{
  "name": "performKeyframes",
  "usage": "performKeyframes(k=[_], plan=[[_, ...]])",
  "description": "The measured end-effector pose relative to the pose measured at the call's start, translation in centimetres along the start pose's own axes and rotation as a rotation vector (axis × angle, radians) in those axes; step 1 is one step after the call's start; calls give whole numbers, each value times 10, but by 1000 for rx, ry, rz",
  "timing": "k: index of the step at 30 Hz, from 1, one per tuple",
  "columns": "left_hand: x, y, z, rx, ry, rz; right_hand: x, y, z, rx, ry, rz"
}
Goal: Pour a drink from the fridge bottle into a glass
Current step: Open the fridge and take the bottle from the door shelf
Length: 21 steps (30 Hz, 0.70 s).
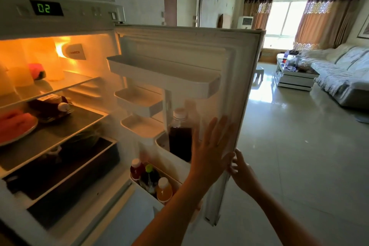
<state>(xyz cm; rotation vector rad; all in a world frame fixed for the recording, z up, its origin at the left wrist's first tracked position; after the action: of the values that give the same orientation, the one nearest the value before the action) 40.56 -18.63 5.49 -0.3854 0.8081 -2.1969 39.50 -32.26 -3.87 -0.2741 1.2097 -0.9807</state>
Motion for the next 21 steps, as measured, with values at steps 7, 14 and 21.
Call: performKeyframes(k=[7,14,21], plan=[[-25,-13,-6,111,-2,-163,9,-5,0,-10,207,-23],[-119,-12,-20,195,-550,-768,13,-1,-45,74,414,-10],[-146,5,-5,-136,-596,-1250,-3,18,-82,-129,462,-72]])
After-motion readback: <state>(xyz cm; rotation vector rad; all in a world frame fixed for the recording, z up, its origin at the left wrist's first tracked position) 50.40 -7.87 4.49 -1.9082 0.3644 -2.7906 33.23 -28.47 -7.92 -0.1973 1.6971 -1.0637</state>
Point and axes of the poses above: each hand's wrist, its own z-axis towards the middle knuckle, its own y-axis out of the palm, x = y × z, the point moved 5 cm from there along z, towards the middle knuckle, and after that the axes turned 9 degrees about x, right-handed, at the moved point
